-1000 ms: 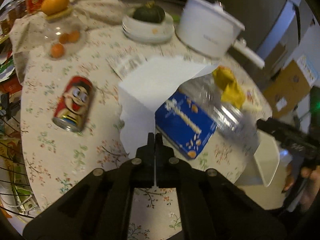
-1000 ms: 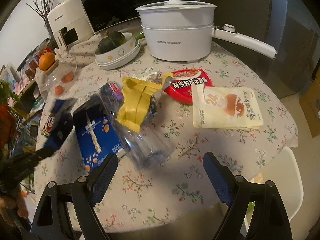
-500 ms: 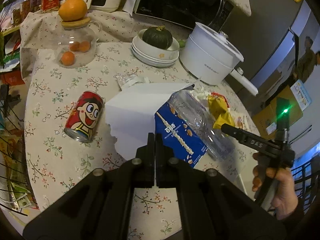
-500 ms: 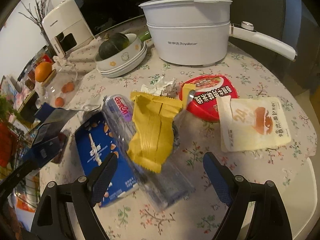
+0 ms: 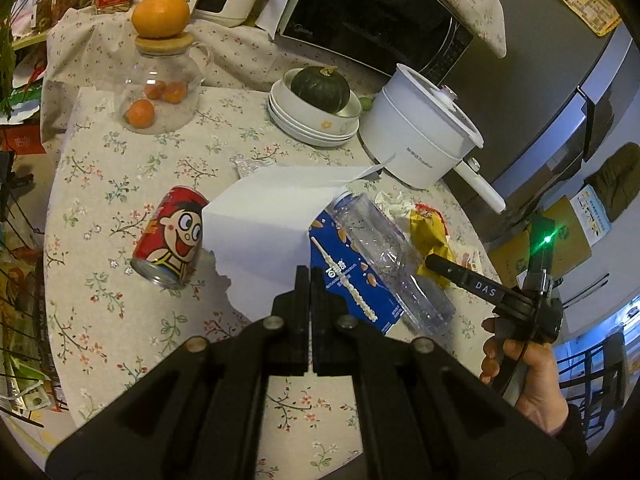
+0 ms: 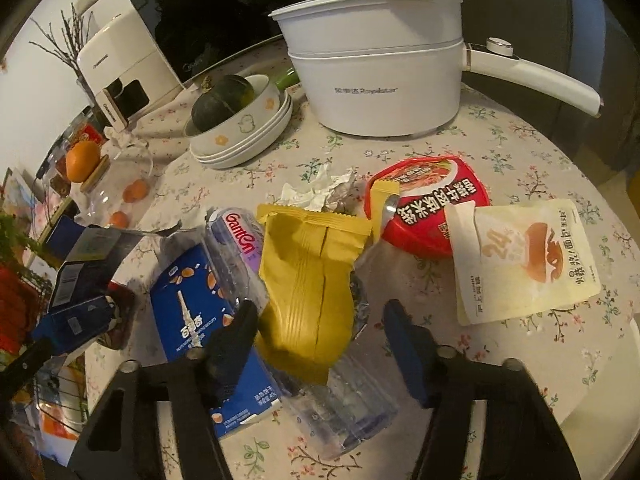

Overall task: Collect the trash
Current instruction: 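Grasp the yellow snack wrapper with the right gripper while the left gripper holds the blue box, then carry the blue box and yellow wrapper over the white bin and release both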

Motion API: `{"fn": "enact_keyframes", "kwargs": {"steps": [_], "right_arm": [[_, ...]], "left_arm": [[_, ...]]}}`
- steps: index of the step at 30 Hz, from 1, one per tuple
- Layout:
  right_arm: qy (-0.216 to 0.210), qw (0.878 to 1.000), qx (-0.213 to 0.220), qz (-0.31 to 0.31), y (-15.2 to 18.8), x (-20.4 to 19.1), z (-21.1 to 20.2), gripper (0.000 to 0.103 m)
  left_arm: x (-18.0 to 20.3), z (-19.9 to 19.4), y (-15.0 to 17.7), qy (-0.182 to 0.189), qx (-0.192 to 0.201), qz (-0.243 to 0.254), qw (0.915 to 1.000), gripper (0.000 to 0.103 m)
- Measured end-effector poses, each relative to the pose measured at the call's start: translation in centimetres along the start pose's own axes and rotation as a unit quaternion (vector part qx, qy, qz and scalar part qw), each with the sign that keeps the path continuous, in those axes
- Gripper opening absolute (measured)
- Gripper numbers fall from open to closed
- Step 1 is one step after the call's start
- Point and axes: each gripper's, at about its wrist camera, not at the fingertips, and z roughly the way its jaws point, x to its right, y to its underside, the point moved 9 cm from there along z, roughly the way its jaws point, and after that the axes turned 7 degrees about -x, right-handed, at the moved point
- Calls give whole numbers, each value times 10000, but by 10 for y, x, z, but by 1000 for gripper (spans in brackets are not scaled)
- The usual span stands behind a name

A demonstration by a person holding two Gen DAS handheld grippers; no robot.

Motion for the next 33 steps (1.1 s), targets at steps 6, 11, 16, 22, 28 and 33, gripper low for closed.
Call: {"fn": "enact_keyframes", "kwargs": {"steps": [6,11,16,22,28,33], "right_arm": [[-90,9997,37,-203,0,-8,-4,26],[-23,9993,108,-363,3,-16,-14,24],[-128,9986,207,-478,7,-26,-30,24],[-212,9982,207,-525,15,-24,-46,24],[-180,9983,142,-537,24,-14,-57,24],[-182,9983,158,-530,32,-2,-71,24]], "left_arm": [[-1,-3,-2,37,71,-48,10000,1],[0,-10,-4,96,191,-83,9997,1],[4,-17,-5,73,267,2,9996,1],[9,-23,-1,329,239,-40,9992,1],[24,-24,7,570,116,56,9983,1],[44,-22,15,783,1,222,9967,1]]}}
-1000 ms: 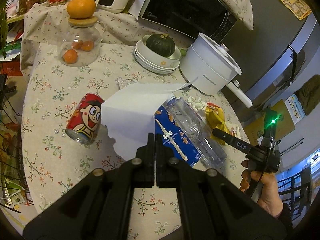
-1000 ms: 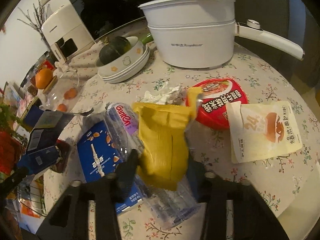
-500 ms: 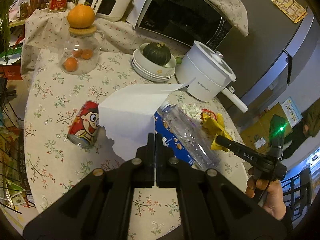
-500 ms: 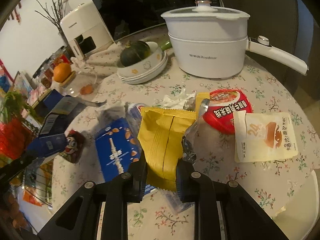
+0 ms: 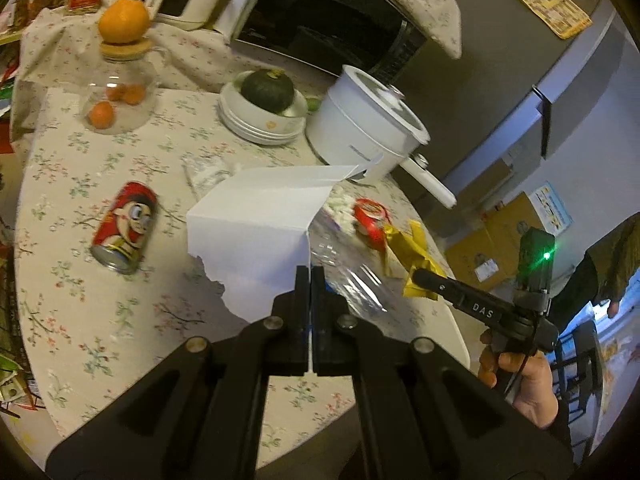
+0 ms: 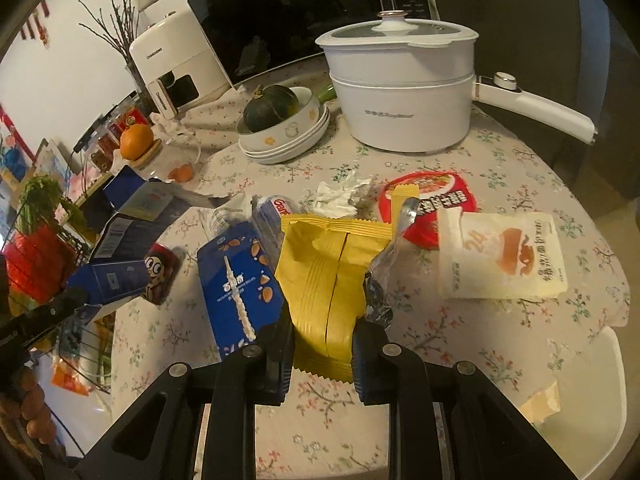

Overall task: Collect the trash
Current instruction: 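Carry the blue box and yellow wrapper over the white bin and release both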

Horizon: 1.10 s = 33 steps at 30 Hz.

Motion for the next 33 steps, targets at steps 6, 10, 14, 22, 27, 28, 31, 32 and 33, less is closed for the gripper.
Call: {"fn": "enact_keyframes", "kwargs": {"steps": [6,10,14,22,27,28,31,32,33], "right_arm": [[105,9999,36,91,12,25,-22,24],[189,9994,61,271,24,48,-38,24],[279,9987,92,427,36,72,-54,24],[534,9945,193,883,70,140,-90,24],[689,9892,134,1285,102,191,-106,24],[710,9881,126,1356,107,199,-109,24],[833,9838,109,1585,126,228,-119,24],[857,9828,105,1631,130,234,-121,24],[890,9814,94,1699,136,243,-124,24]], "left_arm": [[39,11,11,296,-178,368,9987,1],[72,21,21,583,-363,607,9958,1],[106,30,30,824,-486,858,9917,1],[181,62,59,1253,-888,1438,9776,1],[221,89,86,1397,-1220,1779,9664,1],[231,97,94,1424,-1317,1864,9631,1],[250,112,114,1468,-1538,2041,9556,1],[256,120,121,1459,-1627,2102,9529,1],[261,127,128,1443,-1714,2151,9506,1]]}}
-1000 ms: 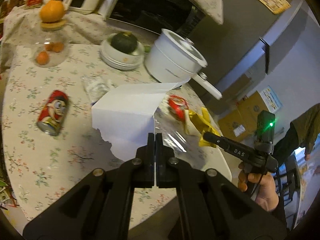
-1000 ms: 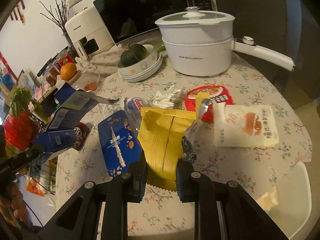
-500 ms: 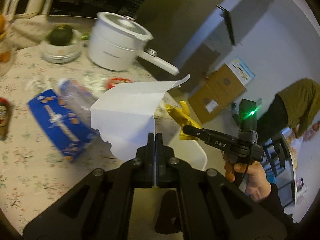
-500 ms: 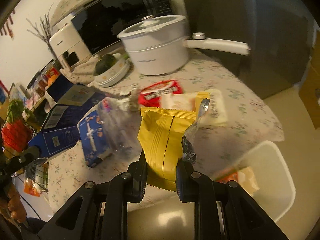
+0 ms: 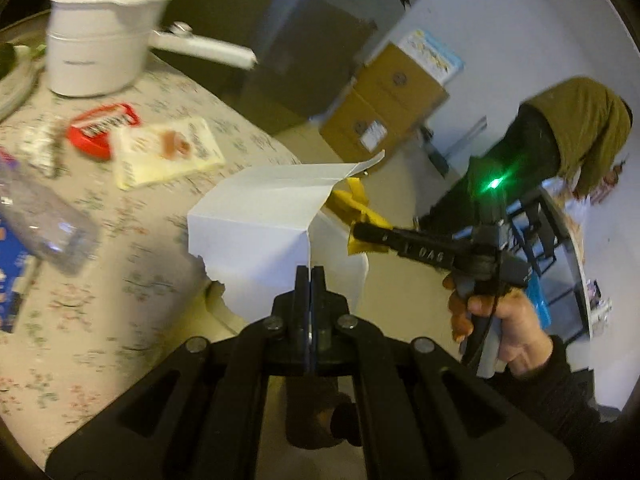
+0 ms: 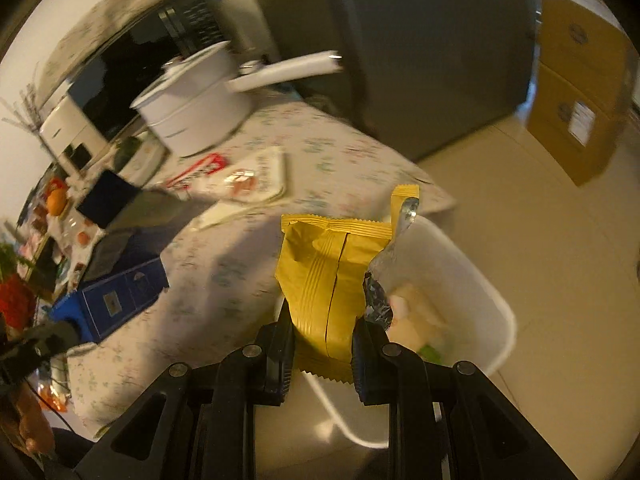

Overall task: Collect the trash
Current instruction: 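Carry the blue box and yellow wrapper over the white bin and release both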

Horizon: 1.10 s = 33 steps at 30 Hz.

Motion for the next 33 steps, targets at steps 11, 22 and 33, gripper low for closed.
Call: {"fn": "enact_keyframes", "kwargs": {"steps": [11,22,33], "right_arm": [[278,9980,-126,553,23,83,-7,24],[357,9967,-209,693,32,105,-6,24],[364,9965,-390,637,33,96,8,24]], "left_arm": [[26,98,11,-369,-760,339,9958,1],[20,157,20,-603,-1258,308,9897,1],[5,136,15,-911,-1107,429,9887,50]]}}
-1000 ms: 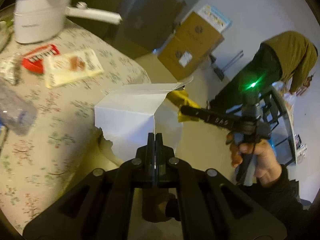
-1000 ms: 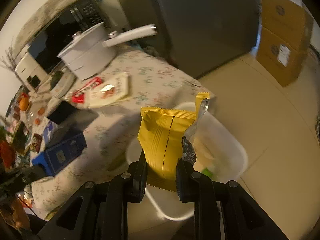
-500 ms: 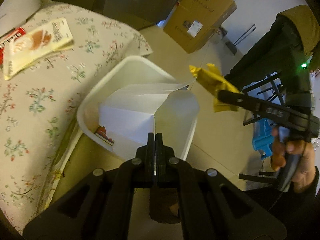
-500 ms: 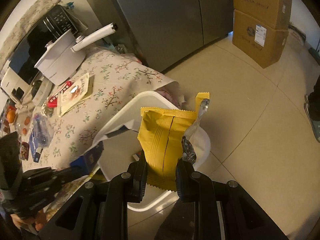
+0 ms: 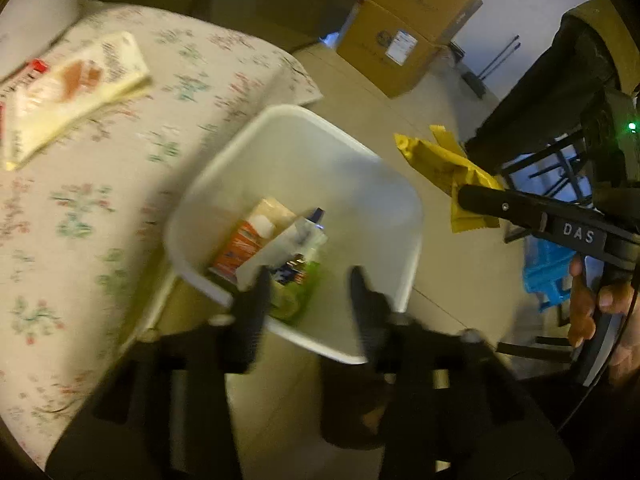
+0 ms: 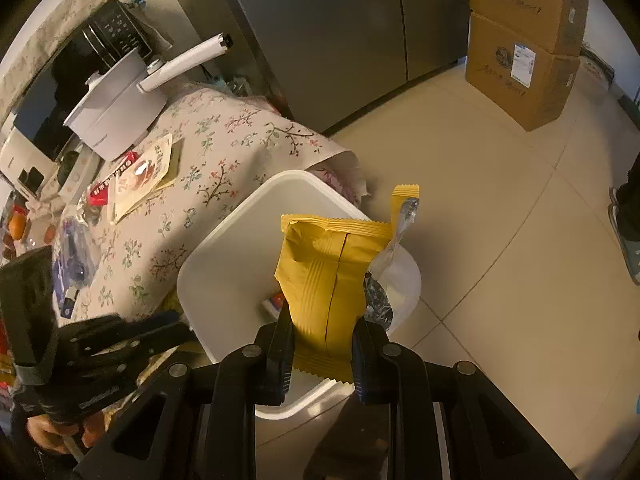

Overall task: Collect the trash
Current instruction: 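Carry the blue box and yellow wrapper over the white bin and release both, then move both open grippers back over the table toward the plastic bottle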

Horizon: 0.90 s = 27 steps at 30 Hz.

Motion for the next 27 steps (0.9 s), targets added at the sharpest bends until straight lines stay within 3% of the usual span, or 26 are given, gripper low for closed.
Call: {"fn": "enact_keyframes", "kwargs": {"steps": [2,6,9,17,18,20,27], "right_arm": [[-20,10000,-47,3,0,-2,3,24],[-17,9999,-141,-16,2,-8,10,24],[-30,9998,-216,-27,3,-13,14,25],[9,9994,-336,-84,0,-33,25,28],[27,9994,-344,-80,0,-36,26,36],[99,9996,-257,-76,-4,-43,24,64],[90,9984,169,-535,-23,-108,4,76]], "left_arm": [[-9,-9,2,-151,37,-8,9999,53],[-29,-27,5,-517,188,-95,9984,71],[-49,-46,11,-774,313,-239,9962,78],[-97,-89,32,-1313,505,-532,9886,85],[-104,-97,35,-1375,554,-562,9874,87],[-116,-111,40,-1462,620,-654,9851,91],[-165,-160,63,-1736,958,-1033,9747,102]]}}
